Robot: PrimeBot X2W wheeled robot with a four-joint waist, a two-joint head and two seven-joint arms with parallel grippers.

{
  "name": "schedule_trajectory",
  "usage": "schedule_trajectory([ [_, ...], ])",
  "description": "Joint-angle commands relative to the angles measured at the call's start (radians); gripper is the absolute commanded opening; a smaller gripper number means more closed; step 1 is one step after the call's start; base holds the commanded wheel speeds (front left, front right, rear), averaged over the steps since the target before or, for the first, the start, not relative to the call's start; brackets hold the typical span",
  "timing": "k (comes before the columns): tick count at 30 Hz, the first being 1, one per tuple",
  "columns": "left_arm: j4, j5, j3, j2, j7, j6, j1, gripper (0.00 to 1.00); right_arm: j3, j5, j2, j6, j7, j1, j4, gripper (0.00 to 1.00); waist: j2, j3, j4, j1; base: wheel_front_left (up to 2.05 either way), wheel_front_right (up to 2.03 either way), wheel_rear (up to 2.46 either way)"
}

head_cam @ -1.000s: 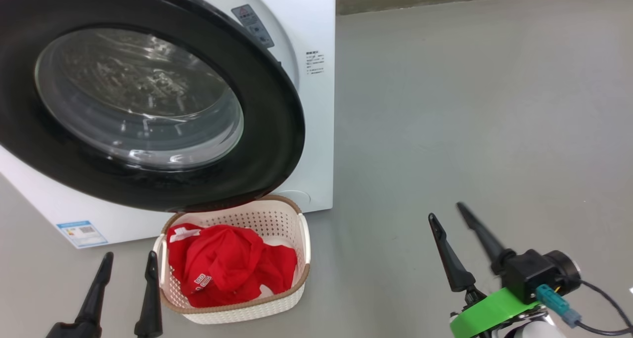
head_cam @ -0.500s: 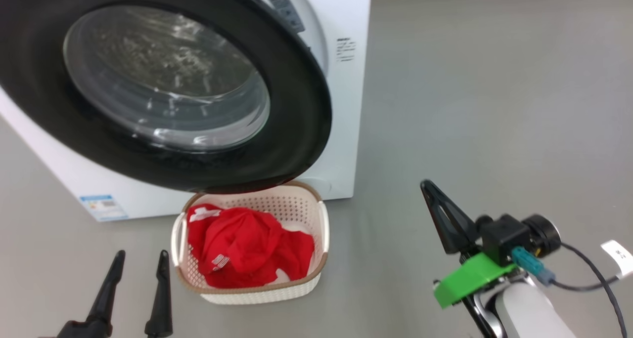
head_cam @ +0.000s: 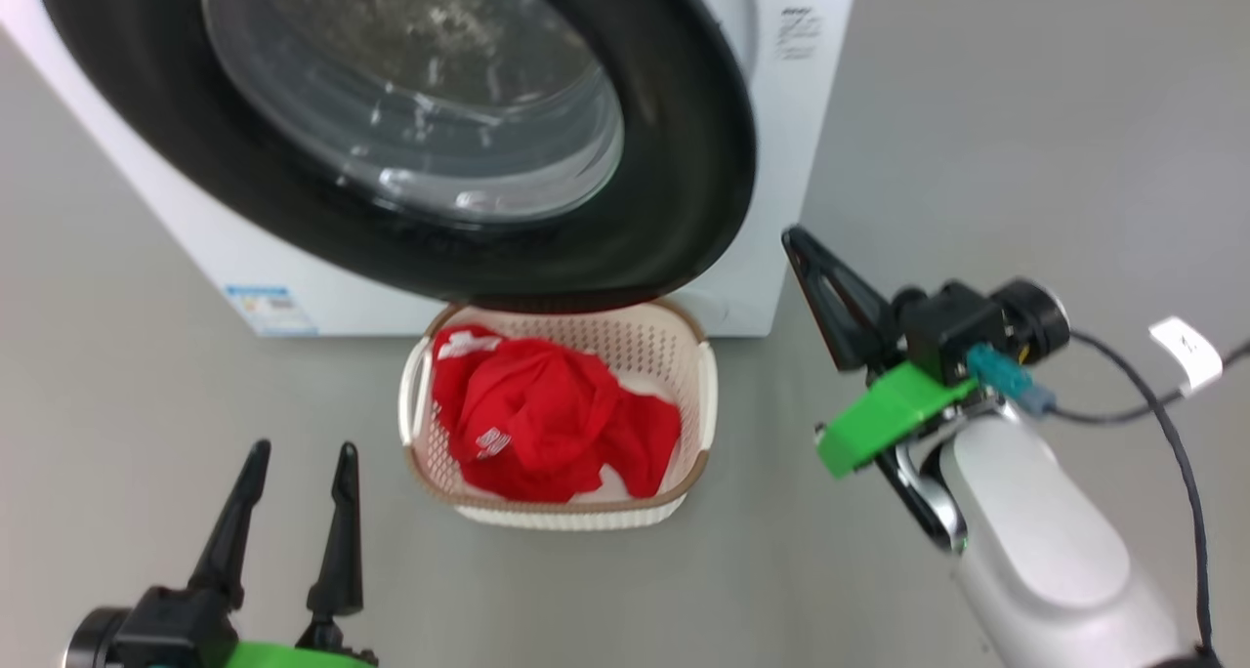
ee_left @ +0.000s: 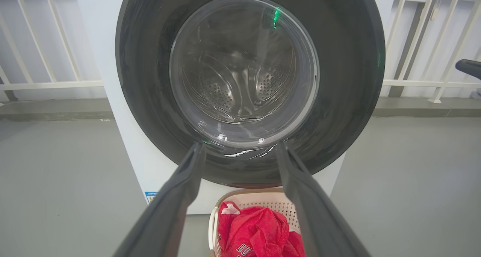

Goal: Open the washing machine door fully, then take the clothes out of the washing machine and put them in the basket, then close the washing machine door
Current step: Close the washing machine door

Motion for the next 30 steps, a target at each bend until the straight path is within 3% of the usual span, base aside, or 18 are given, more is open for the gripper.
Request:
schedule_trajectory([
  [1, -0.030, 0.000, 0.028, 0.006, -0.012, -0.010, -0.040, 1.00, 0.017, 0.006, 0.008, 0.006, -0.006, -0.034, -0.017, 0.00, 0.0000, 0.046, 0.043, 0.0000, 0.00, 0.00, 0.00],
  [16, -0.023, -0.006, 0.011, -0.008, -0.012, -0.026, -0.114, 1.00, 0.063, 0.044, -0.007, 0.006, -0.006, -0.280, 0.122, 0.00, 0.0000, 0.150, 0.108, 0.0000, 0.00, 0.00, 0.00],
  [30, -0.012, -0.034, -0.004, -0.015, -0.012, -0.044, -0.180, 1.00, -0.024, 0.046, -0.041, 0.006, -0.006, -0.434, 0.151, 0.00, 0.0000, 0.238, 0.139, 0.0000, 0.00, 0.00, 0.00],
])
